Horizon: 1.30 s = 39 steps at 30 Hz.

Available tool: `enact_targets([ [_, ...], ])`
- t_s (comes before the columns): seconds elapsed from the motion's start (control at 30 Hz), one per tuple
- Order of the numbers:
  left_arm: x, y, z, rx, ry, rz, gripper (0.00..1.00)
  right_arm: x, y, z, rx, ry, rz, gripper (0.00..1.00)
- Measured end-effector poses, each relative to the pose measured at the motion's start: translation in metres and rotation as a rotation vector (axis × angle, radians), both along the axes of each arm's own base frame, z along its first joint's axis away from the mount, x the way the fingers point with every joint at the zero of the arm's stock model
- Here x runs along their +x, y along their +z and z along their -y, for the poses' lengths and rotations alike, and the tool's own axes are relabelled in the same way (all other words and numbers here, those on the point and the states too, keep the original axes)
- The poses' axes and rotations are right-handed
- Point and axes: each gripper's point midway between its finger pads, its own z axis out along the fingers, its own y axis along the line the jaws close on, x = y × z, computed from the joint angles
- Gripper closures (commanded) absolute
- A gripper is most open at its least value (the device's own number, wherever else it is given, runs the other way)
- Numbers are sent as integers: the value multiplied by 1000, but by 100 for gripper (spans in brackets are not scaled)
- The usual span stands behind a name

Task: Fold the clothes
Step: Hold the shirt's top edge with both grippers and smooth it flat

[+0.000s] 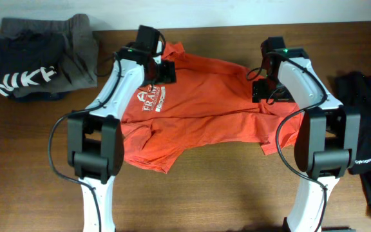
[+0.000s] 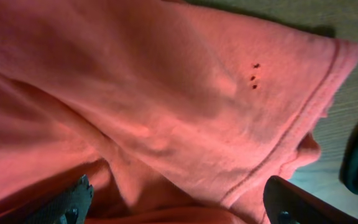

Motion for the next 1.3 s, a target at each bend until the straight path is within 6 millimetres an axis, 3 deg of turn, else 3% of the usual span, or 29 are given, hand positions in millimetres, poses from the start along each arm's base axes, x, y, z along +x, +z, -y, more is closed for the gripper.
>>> enact_targets([
  [0.1, -4, -17, 4, -10, -10, -42, 22, 1, -6, 0, -1, 18, 5, 8],
  [0.27, -6, -22, 2, -14, -9, -60, 22, -3, -19, 4, -1, 18, 0, 11],
  [0.33, -6, -25, 0, -14, -4, -65, 22, -8, -24, 15, -1, -5, -11, 11],
  [0.47, -1, -26, -15, -5, 26, -64, 21, -12, -25, 39, 1, -64, -14, 12],
  [0.6, 8, -28, -44, 25, 84, -55, 21, -16, -25, 57, 4, -107, -17, 11],
  [0.87, 16, -39, -89, 42, 169, -68, 21, -15, -27, 51, 44, -105, -16, 16],
  [1.2, 22, -40, -86, 37, 167, -46, 21, -13, -27, 47, 59, -102, -7, 12],
  [1.3, 22, -41, -86, 38, 167, -47, 21, -10, -27, 48, 58, -102, 5, 25],
])
